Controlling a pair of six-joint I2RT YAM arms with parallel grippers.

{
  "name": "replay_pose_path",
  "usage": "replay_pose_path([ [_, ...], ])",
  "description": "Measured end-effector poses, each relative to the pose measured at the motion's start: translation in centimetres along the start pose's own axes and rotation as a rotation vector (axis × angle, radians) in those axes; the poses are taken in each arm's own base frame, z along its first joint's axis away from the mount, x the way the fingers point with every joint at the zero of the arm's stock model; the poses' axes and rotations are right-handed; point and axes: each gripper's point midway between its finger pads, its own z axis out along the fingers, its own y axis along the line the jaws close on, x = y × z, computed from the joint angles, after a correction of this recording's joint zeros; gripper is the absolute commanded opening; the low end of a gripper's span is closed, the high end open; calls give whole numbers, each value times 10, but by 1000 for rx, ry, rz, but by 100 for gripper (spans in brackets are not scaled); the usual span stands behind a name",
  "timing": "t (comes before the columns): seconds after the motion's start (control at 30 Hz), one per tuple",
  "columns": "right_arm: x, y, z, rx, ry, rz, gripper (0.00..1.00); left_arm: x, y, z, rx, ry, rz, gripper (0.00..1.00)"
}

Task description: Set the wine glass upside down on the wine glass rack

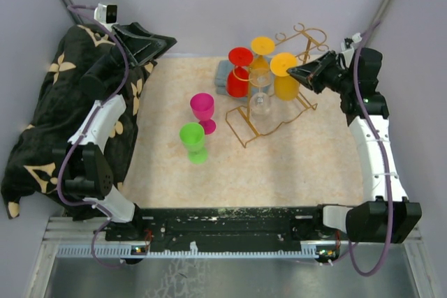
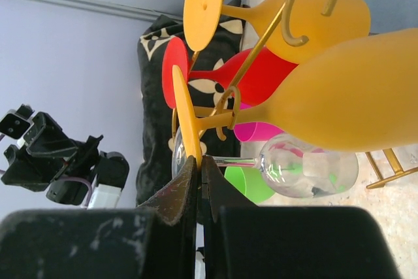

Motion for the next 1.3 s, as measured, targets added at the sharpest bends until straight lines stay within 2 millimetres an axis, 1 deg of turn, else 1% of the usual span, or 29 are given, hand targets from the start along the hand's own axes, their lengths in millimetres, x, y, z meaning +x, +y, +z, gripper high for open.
replay_pose_path([
  [0.27,-3,0,9,-15,0,-12,0,-1,2,0,-6,-2,0,59],
  [0.47,-2,-10,22,2,19,4,0,-1,2,0,-8,-2,4,58],
  [0.57,-3,-11,23,2,20,9,0,0,3,0,-9,-1,5,59],
  [0.6,-3,-11,23,2,21,9,2,0,3,0,-11,0,5,59],
  [0.7,-2,-11,24,1,21,10,15,0,4,0,-13,1,4,59],
  [0.83,-2,-11,24,-1,21,6,28,0,3,0,-14,2,5,59],
  [0.9,-1,-10,24,-2,22,5,33,0,3,0,-15,3,5,59],
  [1.13,0,-12,22,12,18,-4,36,1,4,0,-19,5,4,59],
  [1.3,4,-12,15,26,21,-15,36,2,2,0,-23,14,14,58],
])
